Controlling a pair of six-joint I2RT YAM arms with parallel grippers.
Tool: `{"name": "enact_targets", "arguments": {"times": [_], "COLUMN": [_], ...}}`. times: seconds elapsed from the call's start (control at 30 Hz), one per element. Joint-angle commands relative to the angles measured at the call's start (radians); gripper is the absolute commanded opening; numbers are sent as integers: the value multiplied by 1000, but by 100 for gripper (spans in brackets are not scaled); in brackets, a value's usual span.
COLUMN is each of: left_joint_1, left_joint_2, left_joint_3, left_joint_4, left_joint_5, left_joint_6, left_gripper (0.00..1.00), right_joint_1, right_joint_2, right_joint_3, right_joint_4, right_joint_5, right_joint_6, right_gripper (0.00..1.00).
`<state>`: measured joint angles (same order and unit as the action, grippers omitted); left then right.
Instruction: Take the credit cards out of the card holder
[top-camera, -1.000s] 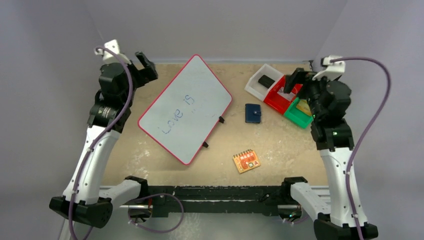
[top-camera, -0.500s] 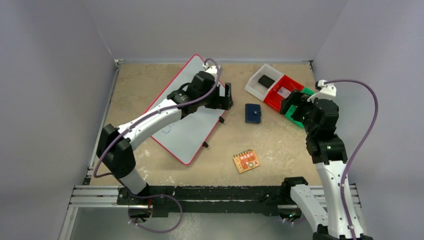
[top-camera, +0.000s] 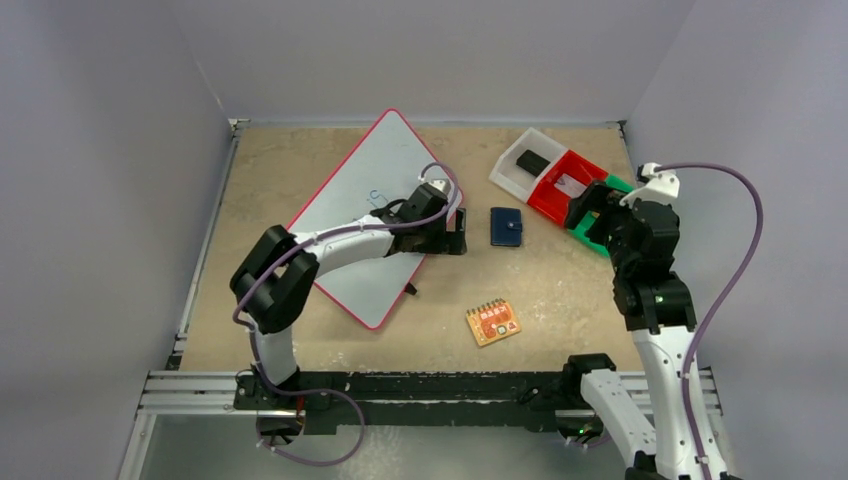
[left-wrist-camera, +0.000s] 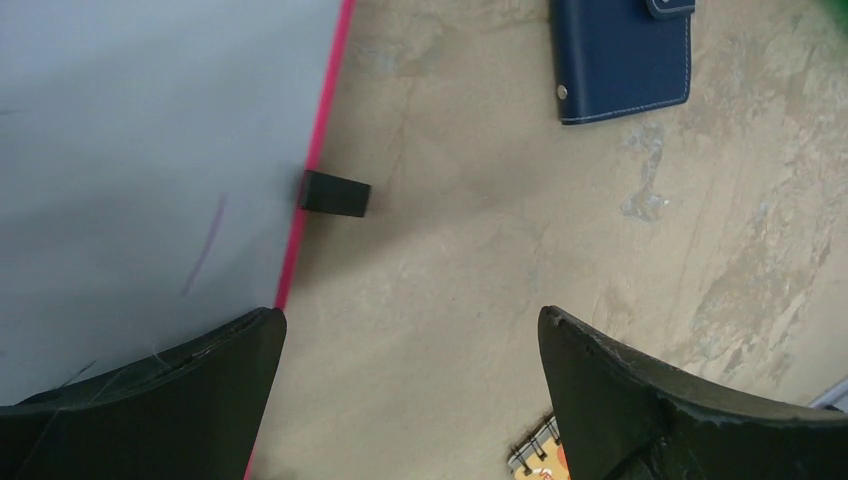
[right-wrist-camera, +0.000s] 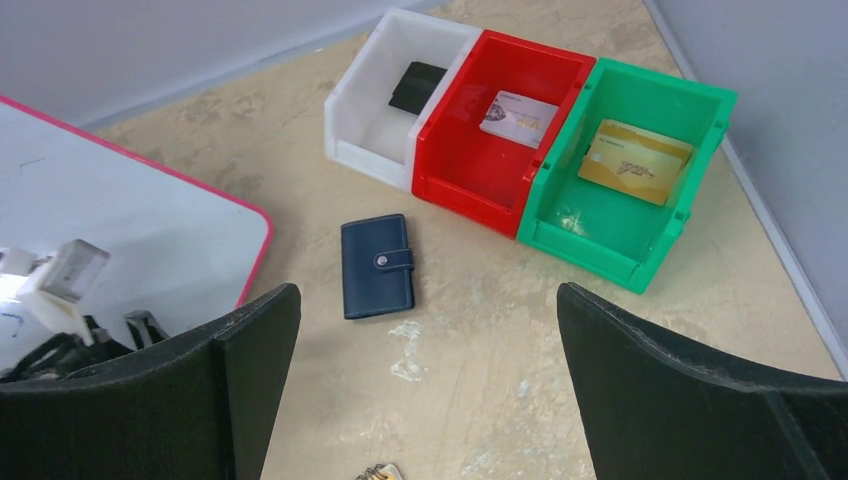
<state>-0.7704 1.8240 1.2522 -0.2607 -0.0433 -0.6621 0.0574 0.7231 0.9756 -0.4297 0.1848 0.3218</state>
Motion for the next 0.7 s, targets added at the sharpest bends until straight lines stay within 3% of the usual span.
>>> {"name": "enact_targets", "arguments": {"times": [0.0, 0.67], "left_joint_1": [-10, -2], "left_joint_2": [73, 15], "left_joint_3": [46, 15], "left_joint_4": [53, -51], "left_joint_5": [65, -246], "left_joint_6": [-10, 2], "left_gripper": [99, 99], "right_joint_1": [-5, -5], "right_joint_2": [-17, 10], "right_joint_3": [0, -31], "right_joint_4": [11, 8], "right_joint_5": [10, -25], "right_joint_6": [20, 36], "right_gripper": [100, 100]}}
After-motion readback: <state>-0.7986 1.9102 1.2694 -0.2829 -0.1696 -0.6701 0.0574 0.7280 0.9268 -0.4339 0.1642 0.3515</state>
